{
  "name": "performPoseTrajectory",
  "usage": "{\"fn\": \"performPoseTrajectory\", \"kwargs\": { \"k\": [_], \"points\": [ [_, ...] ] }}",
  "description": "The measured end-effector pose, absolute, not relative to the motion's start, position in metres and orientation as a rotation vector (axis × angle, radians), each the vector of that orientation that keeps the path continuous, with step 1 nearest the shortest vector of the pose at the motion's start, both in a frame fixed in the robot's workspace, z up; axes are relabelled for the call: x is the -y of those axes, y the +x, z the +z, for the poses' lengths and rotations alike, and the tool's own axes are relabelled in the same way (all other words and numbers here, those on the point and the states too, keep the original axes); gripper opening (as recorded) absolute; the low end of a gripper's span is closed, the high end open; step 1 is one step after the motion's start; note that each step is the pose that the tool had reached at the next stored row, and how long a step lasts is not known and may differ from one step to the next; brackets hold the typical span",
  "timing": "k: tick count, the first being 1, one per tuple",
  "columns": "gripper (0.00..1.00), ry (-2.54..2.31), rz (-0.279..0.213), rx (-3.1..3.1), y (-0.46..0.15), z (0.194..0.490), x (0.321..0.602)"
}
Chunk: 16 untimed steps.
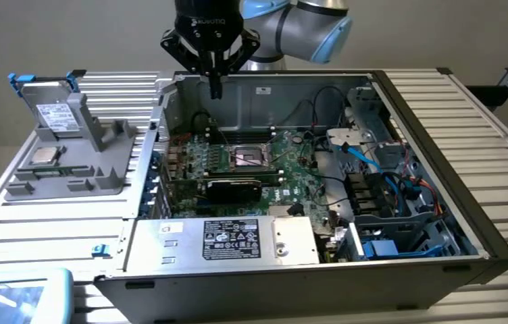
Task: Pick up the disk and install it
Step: 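Reach for the disk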
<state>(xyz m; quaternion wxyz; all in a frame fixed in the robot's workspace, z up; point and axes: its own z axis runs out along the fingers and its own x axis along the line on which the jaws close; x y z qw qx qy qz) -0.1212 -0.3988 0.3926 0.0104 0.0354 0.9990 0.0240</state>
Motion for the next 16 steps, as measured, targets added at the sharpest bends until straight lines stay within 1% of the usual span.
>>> {"fn": "performPoseTrajectory", "kwargs": {
  "k": [6,16],
  "points": [
    [0.11,0.11,0.075,-3.118,-0.128,0.393,0.399],
    [0.11,0.11,0.075,-3.118,-0.172,0.392,0.397]
  ]
}}
